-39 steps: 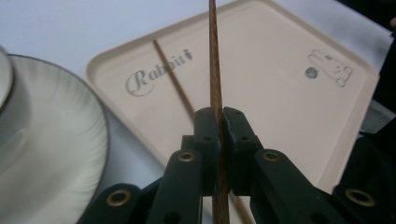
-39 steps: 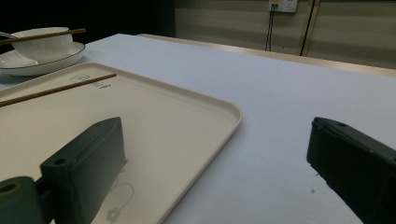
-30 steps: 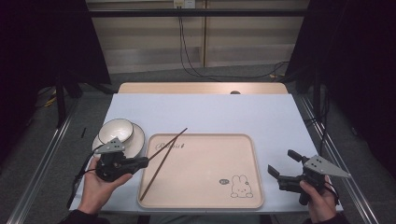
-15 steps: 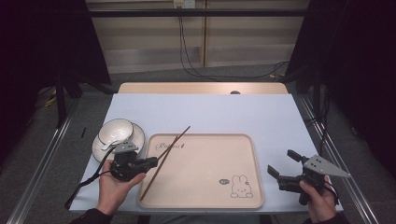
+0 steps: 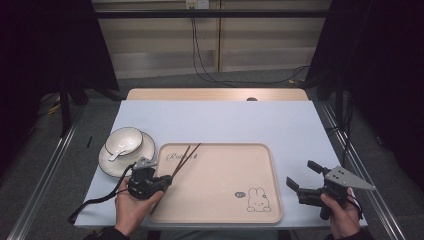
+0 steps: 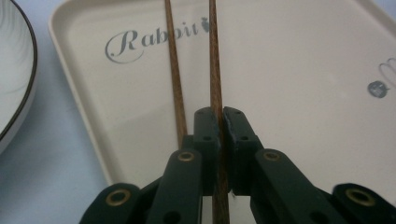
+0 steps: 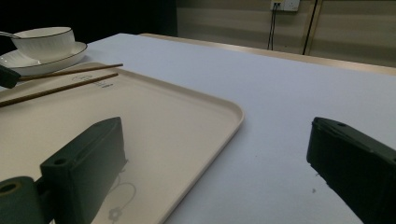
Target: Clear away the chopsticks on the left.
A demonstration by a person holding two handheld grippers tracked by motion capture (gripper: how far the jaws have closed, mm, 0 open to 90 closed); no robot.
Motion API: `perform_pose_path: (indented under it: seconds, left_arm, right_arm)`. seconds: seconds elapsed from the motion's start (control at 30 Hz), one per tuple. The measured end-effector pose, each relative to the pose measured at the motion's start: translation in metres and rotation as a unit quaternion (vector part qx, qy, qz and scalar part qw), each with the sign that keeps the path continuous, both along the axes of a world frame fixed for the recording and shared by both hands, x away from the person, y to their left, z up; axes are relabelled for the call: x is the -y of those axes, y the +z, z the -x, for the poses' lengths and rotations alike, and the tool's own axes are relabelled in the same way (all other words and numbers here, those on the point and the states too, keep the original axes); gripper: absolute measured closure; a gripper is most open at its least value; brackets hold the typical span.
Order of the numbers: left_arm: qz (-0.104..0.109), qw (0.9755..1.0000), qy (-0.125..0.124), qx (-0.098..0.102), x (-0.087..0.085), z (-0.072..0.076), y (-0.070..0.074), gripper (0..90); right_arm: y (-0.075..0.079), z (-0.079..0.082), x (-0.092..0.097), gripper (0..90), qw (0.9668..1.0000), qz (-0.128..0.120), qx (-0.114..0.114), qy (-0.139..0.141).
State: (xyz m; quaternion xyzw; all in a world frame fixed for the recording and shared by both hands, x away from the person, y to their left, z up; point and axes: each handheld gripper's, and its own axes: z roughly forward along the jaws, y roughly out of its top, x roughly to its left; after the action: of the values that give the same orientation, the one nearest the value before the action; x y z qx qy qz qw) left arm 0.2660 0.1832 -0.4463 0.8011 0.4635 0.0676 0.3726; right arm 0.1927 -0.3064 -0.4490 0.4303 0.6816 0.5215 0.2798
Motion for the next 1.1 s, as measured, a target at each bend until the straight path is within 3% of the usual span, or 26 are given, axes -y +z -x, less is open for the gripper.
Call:
perform_pose_path:
  seconds: [0.2,0.37,0.43,0.7,1.1]
  left_arm:
    - [-0.006,0.9998,0.010,-0.014,0.005,-0.002,-0.006,84.8]
    - [-0.024,0.9993,0.018,-0.021,0.007,-0.004,-0.009,84.7]
    - [-0.018,0.9992,0.022,-0.027,0.009,-0.004,-0.011,84.7]
    - [-0.028,0.9985,0.024,-0.040,0.012,-0.004,-0.016,84.3]
    - [-0.027,0.9989,0.022,-0.033,0.012,-0.002,-0.017,82.2]
  right_arm:
    - [0.000,0.000,0.000,4.0,1.0000,-0.002,-0.001,0.000]
    - [-0.001,-0.001,0.000,4.0,1.0000,-0.001,-0.002,0.001]
    - [-0.001,-0.001,0.000,4.0,1.0000,-0.002,-0.003,0.000]
    - [-0.001,-0.001,0.000,4.0,1.0000,-0.003,-0.005,0.000]
    - [-0.001,-0.001,-0.001,4.0,1.0000,0.007,-0.005,0.005]
